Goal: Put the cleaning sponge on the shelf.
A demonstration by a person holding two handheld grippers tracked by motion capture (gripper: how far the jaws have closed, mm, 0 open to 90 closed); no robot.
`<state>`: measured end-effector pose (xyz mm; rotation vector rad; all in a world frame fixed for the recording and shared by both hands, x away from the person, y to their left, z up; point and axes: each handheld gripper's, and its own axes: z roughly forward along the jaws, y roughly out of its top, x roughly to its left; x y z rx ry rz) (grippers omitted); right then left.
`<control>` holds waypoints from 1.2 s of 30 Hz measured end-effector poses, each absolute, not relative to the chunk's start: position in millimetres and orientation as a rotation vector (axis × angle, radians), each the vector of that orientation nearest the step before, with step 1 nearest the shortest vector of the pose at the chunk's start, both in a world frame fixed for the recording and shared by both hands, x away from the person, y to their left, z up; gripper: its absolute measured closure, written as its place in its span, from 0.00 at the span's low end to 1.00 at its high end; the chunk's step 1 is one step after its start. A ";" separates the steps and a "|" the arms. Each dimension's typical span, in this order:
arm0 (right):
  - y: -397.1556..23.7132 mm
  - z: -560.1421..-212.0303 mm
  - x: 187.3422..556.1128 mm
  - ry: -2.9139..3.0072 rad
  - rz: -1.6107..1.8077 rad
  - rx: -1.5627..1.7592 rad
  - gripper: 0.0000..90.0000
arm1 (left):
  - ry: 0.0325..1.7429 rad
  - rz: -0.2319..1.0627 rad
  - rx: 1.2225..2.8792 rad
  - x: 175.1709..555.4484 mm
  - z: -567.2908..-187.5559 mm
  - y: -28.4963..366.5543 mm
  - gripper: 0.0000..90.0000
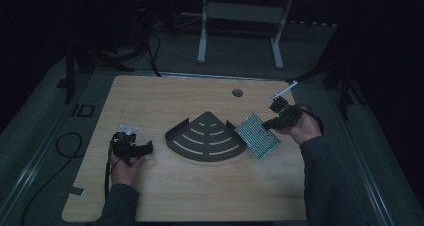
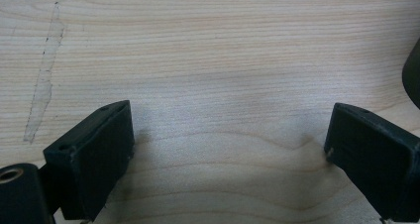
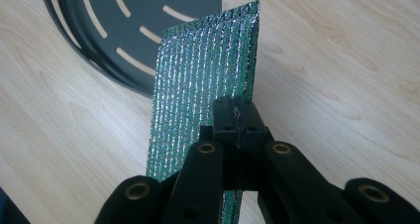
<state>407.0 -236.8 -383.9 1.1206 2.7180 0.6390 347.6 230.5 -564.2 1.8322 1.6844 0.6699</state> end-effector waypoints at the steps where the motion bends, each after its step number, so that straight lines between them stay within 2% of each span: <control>1: -236.3 -383.1 407.8 2.717 0.643 1.121 1.00 | 1.685 0.670 1.832 347.6 -564.2 230.5 0.06; 36: -213.6 -375.5 429.1 2.693 0.702 1.113 1.00 | 1.684 0.670 1.832 347.6 -564.2 230.5 0.06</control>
